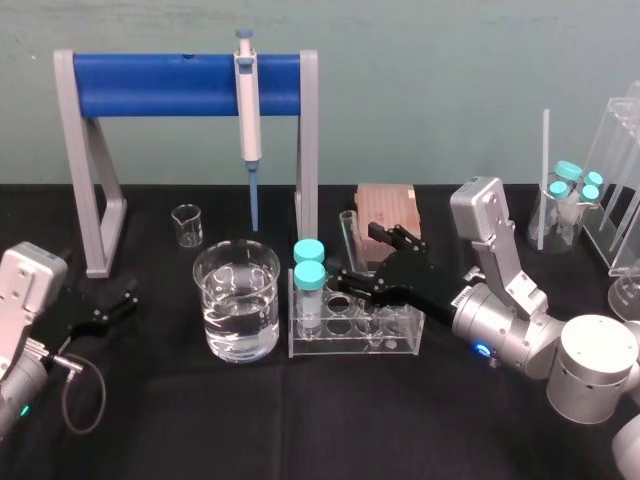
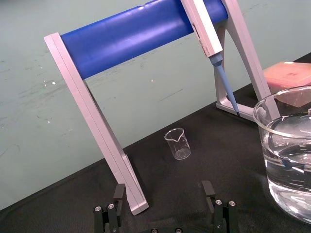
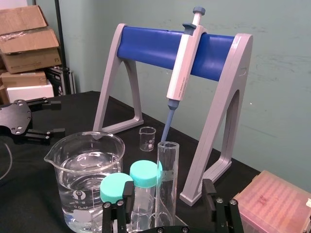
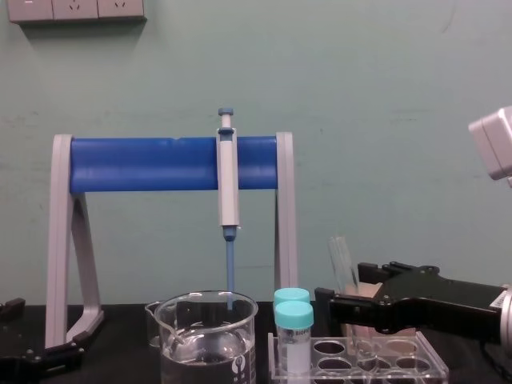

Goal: Hold the test tube with one hand and immerse one end into the beaker, then return it to the test tube rack.

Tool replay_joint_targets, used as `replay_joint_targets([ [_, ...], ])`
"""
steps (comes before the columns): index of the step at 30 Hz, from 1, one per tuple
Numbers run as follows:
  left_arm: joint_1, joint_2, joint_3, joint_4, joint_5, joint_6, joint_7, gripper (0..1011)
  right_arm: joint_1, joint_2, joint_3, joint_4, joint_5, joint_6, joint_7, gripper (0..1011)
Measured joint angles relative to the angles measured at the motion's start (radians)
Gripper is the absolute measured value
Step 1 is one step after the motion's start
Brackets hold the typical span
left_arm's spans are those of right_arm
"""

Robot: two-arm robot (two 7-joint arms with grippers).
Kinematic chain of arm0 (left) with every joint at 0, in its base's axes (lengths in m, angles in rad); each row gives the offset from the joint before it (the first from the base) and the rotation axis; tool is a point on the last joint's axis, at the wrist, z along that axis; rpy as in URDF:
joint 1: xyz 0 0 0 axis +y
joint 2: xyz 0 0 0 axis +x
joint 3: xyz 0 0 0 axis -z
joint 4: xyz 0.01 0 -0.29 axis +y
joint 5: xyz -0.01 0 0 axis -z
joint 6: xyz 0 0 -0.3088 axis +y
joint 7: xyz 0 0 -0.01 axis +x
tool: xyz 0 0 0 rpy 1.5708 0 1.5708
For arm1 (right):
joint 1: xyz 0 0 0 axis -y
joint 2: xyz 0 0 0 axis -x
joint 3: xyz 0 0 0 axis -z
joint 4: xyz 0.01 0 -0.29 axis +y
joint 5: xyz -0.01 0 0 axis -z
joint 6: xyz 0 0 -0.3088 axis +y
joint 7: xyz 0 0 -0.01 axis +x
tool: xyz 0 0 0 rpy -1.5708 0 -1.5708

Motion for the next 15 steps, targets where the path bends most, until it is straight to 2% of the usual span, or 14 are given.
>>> replay_joint_targets([
  [8,0.0,0.0,0.0,0.0,0.0,0.0,0.0,1000,0.0,0.001,-0.001,0.0,0.002,0.0,0.0,713],
  [9,0.0,0.0,0.0,0.0,0.0,0.0,0.0,1000,0.0,0.001,-0.001,-0.001,0.002,0.0,0.0,652],
  [12,0.0,0.0,0.0,0.0,0.0,0.0,0.0,1000,0.0,0.001,-0.001,-0.001,0.002,0.0,0.0,596],
  [15,0.0,0.0,0.0,0.0,0.0,0.0,0.0,1000,0.0,0.001,-0.001,-0.001,0.003,0.0,0.0,449],
])
